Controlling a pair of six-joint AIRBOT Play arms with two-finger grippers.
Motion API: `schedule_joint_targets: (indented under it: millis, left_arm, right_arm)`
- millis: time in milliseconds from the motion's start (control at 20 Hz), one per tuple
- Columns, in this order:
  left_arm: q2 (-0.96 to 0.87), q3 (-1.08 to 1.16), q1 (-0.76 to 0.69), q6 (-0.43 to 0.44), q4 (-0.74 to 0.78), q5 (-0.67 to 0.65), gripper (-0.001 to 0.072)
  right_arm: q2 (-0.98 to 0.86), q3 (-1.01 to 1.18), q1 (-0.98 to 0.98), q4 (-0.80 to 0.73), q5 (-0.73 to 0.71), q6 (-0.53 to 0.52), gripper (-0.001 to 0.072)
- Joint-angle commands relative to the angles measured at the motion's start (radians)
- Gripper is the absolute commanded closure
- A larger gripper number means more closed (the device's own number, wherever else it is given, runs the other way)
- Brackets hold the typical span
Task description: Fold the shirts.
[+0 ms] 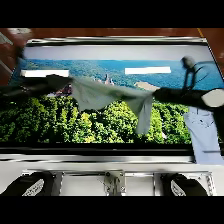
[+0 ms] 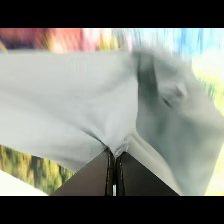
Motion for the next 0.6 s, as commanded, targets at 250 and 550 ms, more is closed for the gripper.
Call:
schedule_joint_targets:
  millis: [250,550]
  left_arm:
    - [0.219,0.579,0.111,0.064,0.003,-0.005,0.0666]
    - [0.282,0.603,0.111,-0.042,0.177,-0.109,0.0666]
  right_arm:
    - [0.187,0.602,0.001,-0.024,0.040,0.014,0.0643]
    - [0.187,0.774,0.001,-0.035,0.144,0.059,0.0643]
